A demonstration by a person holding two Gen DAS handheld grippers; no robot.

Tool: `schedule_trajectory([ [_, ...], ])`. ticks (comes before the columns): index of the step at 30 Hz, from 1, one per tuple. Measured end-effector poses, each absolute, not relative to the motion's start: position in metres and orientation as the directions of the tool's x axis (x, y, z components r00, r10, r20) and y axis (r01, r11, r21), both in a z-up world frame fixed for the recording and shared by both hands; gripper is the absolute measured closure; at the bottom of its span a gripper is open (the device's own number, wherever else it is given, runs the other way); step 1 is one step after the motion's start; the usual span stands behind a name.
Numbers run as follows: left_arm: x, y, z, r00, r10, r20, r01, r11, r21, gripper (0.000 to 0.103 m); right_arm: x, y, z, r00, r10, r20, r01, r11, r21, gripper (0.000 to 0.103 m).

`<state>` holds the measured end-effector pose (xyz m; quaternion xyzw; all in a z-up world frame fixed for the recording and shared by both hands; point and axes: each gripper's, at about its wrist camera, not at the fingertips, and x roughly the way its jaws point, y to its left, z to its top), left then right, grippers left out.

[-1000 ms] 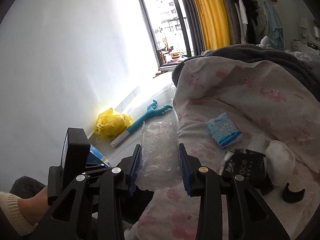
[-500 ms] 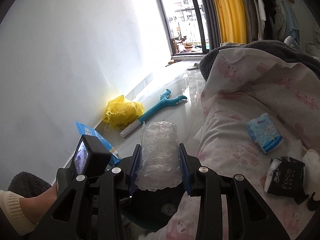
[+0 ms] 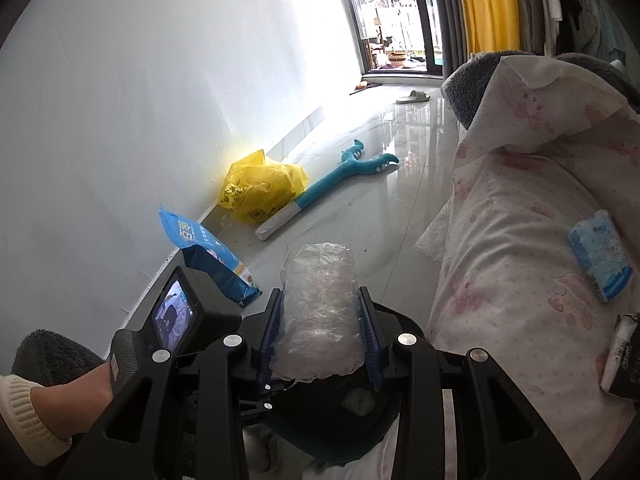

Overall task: Collect trash
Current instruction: 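Open the left tool over the bin, then open the right tool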

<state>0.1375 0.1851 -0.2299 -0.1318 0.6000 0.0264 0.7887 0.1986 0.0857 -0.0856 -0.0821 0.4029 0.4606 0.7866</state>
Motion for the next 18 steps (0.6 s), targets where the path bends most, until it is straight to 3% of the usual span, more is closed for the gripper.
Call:
schedule_trajectory([
  [9,0.122,0.21,-0.211,0.333,-0.094,-0.938,-0.22,0.96,-0.174,0.036,0.197,0.116,-0.116,0.201,0.608,-0.768,-0.782,0.572,0.248,0.066],
  [18,0.106,0.235,-0.183,0.43,-0.067,-0.9,-0.239,0.953,-0.185,0.025,0.197,0.141,-0.162,0.141,0.53,-0.836,-0.764,0.595,0.248,0.066],
])
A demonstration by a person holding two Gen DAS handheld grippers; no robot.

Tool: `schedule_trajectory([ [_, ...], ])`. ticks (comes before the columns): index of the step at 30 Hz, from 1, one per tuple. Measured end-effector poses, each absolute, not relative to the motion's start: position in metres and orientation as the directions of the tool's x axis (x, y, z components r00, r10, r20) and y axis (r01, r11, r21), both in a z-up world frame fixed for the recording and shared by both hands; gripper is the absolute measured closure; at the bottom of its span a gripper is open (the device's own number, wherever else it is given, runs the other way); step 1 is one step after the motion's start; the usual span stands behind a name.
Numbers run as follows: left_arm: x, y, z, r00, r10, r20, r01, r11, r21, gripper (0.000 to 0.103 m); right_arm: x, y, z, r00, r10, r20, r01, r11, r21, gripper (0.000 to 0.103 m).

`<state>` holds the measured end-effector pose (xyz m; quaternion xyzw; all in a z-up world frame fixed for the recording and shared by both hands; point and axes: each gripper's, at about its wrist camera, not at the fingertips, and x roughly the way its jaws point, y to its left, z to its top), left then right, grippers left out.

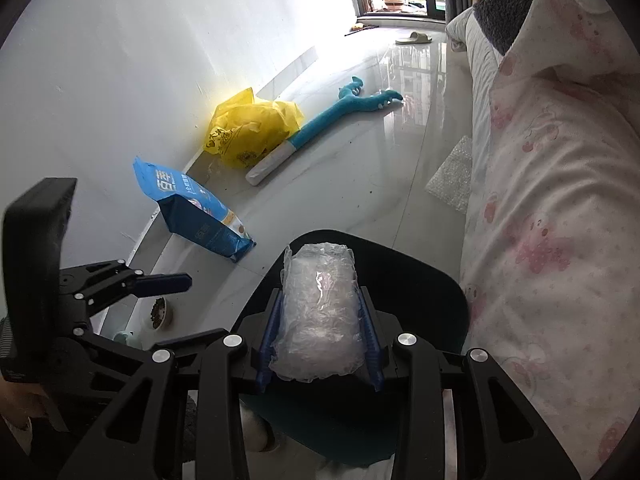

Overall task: Collect trash
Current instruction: 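Open the left tool over the bin, then open the right tool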

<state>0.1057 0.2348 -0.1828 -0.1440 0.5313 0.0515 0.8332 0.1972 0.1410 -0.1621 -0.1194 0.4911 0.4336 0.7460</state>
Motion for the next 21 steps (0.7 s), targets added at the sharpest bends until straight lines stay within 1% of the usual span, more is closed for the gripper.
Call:
schedule_trajectory([
  [9,0.092,0.243,-0.148,0.55,-0.023,-0.835,-0.239,0.953,-0.184,0.021,0.2,0.158,-0.201,0.082,0.472,-0.878,-0.729,0.628,0.27,0.066],
  [12,0.086,0.244,-0.134,0.598,0.001,-0.802,-0.235,0.956,-0.174,0.018,0.2,0.161,-0.21,0.07,0.454,-0.889,-0.72,0.639,0.27,0.066],
  [16,0.077,0.241,-0.111,0.666,0.046,-0.745,-0.22,0.966,-0.136,0.018,0.2,0.165,-0.223,0.053,0.43,-0.901,-0.714,0.647,0.267,0.066],
  [21,0.069,0.239,-0.089,0.728,0.046,-0.684,-0.201,0.968,-0.15,0.018,0.197,0.167,-0.243,0.029,0.376,-0.926,-0.712,0.658,0.245,0.065],
])
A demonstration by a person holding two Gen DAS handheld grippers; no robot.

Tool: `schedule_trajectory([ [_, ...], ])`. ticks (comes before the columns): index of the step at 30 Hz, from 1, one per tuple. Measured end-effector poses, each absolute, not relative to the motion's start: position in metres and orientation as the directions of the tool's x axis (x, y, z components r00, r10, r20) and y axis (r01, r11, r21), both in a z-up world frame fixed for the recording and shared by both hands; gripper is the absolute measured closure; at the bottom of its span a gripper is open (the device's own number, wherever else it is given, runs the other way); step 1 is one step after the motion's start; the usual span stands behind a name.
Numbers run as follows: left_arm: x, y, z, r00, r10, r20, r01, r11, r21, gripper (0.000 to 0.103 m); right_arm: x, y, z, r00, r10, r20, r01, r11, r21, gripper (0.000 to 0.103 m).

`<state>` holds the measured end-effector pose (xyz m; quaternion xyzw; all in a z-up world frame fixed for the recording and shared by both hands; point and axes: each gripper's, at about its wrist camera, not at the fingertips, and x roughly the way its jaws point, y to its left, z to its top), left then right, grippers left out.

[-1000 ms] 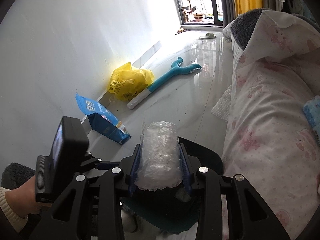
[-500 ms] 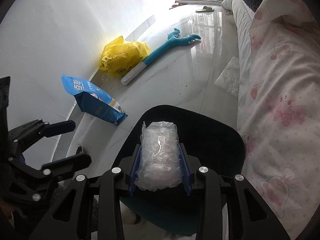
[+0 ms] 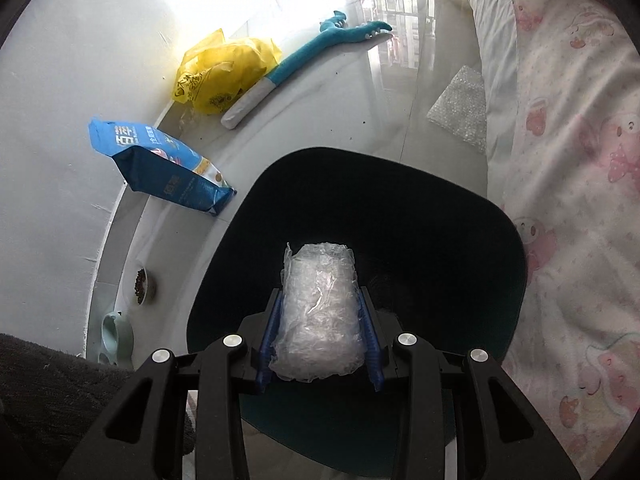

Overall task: Collect trash
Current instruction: 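Open the left tool over the bin, then open the right tool, then move both open tools back toward the remaining items on the bed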

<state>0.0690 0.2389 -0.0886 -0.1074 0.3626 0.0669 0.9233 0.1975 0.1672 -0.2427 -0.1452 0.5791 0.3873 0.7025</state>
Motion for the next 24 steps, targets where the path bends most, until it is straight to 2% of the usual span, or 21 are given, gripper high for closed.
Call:
schedule_trajectory([
  [7,0.06,0.225,-0.06,0.79,0.078,-0.609,-0.168,0.981,-0.092,0.017,0.193,0.166,-0.261,0.014,0.315,-0.949,-0.717,0.665,0.21,0.065],
  [10,0.056,0.217,-0.049,0.816,0.091,-0.571,-0.154,0.986,-0.063,0.015,0.191,0.164,-0.261,0.026,0.285,-0.958,-0.723,0.668,0.178,0.057],
  [12,0.054,0.212,-0.044,0.83,0.091,-0.551,-0.143,0.988,-0.051,0.013,0.189,0.162,-0.259,0.039,0.271,-0.962,-0.727,0.667,0.159,0.049],
  [18,0.052,0.193,-0.028,0.862,0.079,-0.501,-0.103,0.994,-0.02,0.011,0.189,0.154,-0.236,0.062,0.319,-0.946,-0.727,0.664,0.176,0.039],
  [24,0.054,0.182,-0.017,0.881,0.064,-0.469,-0.087,0.996,-0.028,0.011,0.188,0.139,-0.199,0.113,0.401,-0.909,-0.732,0.653,0.197,0.034],
])
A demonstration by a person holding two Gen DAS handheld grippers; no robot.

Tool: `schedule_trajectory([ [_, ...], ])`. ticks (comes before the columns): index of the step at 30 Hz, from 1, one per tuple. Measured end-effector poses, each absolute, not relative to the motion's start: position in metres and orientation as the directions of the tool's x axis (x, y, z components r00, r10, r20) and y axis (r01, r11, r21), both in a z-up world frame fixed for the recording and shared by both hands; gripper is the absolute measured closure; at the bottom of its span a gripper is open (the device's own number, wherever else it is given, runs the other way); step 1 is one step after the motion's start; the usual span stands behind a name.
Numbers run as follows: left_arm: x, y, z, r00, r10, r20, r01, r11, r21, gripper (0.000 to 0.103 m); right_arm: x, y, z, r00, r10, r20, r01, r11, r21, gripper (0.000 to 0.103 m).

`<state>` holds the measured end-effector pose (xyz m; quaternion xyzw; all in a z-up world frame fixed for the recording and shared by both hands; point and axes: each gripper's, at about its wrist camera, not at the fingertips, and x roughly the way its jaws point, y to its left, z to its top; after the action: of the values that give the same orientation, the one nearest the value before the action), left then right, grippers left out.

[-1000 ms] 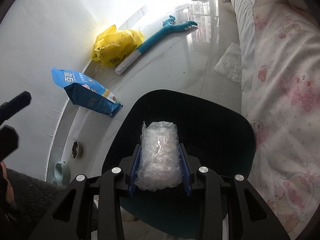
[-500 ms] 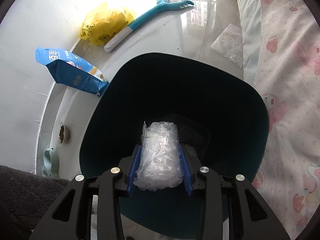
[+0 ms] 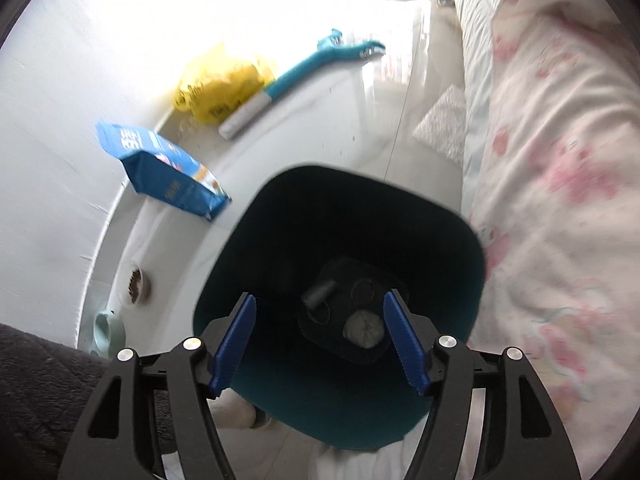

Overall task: Collect trash
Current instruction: 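Move both open tools back toward the remaining items on the bed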

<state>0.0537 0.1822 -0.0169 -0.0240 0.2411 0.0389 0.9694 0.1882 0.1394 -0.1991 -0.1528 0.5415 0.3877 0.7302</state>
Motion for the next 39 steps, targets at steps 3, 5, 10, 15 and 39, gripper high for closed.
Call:
schedule_trajectory([
  [3,0.055,0.179,-0.007,0.892,0.053,-0.448,-0.08,0.996,-0.041,0.01,0.189,0.129,-0.18,0.142,0.442,-0.886,-0.728,0.653,0.21,0.033],
  [5,0.059,0.177,-0.001,0.899,0.047,-0.436,-0.077,0.996,-0.051,0.009,0.19,0.118,-0.164,0.162,0.483,-0.861,-0.726,0.649,0.228,0.032],
  [10,0.068,0.164,0.015,0.914,0.022,-0.405,-0.05,0.997,-0.058,0.008,0.193,0.084,-0.123,0.23,0.591,-0.773,-0.727,0.633,0.267,0.027],
  [15,0.081,0.147,0.023,0.924,0.001,-0.382,-0.023,0.998,-0.053,0.007,0.196,0.052,-0.084,0.341,0.639,-0.69,-0.734,0.639,0.23,0.022],
  [39,0.186,0.061,-0.016,0.865,-0.161,-0.476,0.13,0.987,-0.097,0.006,0.262,-0.112,-0.049,0.605,0.526,-0.598,-0.551,0.819,0.163,0.019],
])
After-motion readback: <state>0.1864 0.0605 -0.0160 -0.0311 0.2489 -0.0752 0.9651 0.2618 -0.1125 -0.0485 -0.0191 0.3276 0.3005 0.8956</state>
